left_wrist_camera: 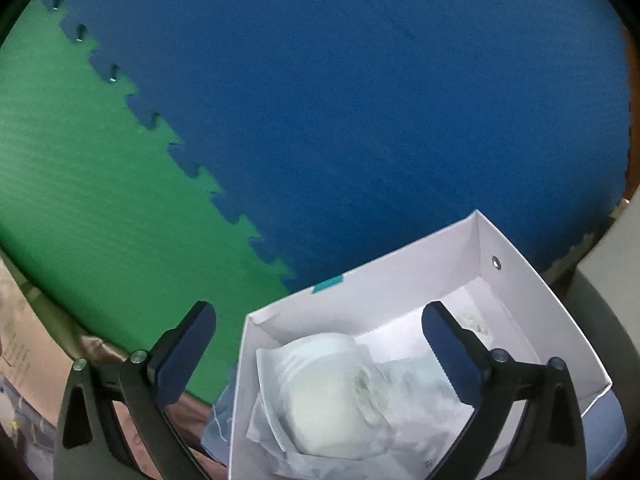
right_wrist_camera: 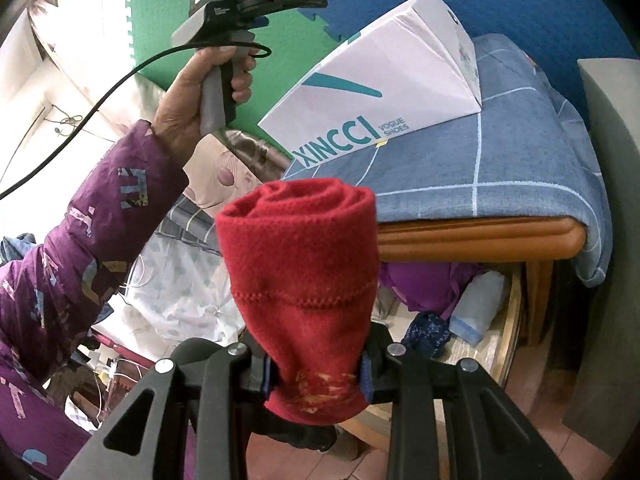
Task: Take underwear out of drawer
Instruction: 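Drop the white cloth into the white box with the left tool while the right tool lifts red underwear, then move the left tool back into the drawer while the right tool holds the red underwear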
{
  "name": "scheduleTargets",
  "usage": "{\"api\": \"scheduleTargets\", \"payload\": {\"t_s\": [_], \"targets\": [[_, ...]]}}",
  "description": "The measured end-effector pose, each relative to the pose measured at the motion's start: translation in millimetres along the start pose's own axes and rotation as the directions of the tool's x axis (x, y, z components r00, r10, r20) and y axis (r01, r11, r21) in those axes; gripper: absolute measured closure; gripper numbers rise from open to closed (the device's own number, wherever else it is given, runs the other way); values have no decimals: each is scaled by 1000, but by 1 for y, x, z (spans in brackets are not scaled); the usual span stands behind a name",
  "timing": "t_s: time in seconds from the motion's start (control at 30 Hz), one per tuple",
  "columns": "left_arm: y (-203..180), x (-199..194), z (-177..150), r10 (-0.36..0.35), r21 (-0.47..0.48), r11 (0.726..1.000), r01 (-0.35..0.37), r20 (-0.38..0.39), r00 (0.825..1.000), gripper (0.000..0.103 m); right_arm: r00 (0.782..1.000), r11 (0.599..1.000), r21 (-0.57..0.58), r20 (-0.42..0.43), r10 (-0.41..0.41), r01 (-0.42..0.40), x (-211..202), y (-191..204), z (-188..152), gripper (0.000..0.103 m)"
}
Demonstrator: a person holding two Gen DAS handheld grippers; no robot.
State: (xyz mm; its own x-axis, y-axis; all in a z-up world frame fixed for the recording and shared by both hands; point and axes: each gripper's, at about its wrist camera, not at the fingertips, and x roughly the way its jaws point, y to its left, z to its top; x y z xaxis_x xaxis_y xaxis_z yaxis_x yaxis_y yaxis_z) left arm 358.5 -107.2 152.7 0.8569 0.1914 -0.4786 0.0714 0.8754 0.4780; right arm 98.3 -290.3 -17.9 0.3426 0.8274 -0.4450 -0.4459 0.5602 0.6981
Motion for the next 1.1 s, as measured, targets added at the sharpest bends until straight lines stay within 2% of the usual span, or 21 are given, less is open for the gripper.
{"api": "scheduleTargets", "payload": {"t_s": [0.1,0.2,0.27,0.4,0.57,0.7,0.8,0.83,0.97,1.03,1.1], "targets": [[10,-8,-5,7,-38,999,-7,-6,1000,0,1000,1000,0,9,-5,5,-2,0,1,72],[30,-27,-23,-20,-113,993,20,-3,1000,0,1000,1000,14,14,-2,2,-4,-1,3,72],[43,-45,-40,1,-137,991,1,14,1000,0,1000,1000,19,13,3,-3,-4,0,9,72],[61,-87,-85,38,-154,987,-32,37,999,0,999,999,-42,34,-23,24,-7,18,37,72],[78,-120,-145,17,-211,977,-17,-2,1000,0,994,978,-198,95,-52,71,-18,65,101,72],[84,-140,-198,3,-276,961,-15,-43,999,0,987,950,-275,108,-123,148,-5,85,160,72],[81,-156,-239,56,-282,957,-70,-58,997,0,980,939,-283,89,-175,194,18,86,204,72],[79,-158,-255,53,-282,957,-72,-76,996,0,977,935,-286,78,-197,211,27,85,215,72],[72,-157,-300,1,-292,956,-42,-140,990,0,952,914,-269,40,-304,303,76,68,259,71],[68,-150,-318,-41,-302,953,-13,-174,984,0,946,913,-255,34,-322,319,92,59,271,70],[68,-144,-328,-86,-326,945,18,-196,977,0,920,889,-243,32,-392,387,111,50,286,66]]}}
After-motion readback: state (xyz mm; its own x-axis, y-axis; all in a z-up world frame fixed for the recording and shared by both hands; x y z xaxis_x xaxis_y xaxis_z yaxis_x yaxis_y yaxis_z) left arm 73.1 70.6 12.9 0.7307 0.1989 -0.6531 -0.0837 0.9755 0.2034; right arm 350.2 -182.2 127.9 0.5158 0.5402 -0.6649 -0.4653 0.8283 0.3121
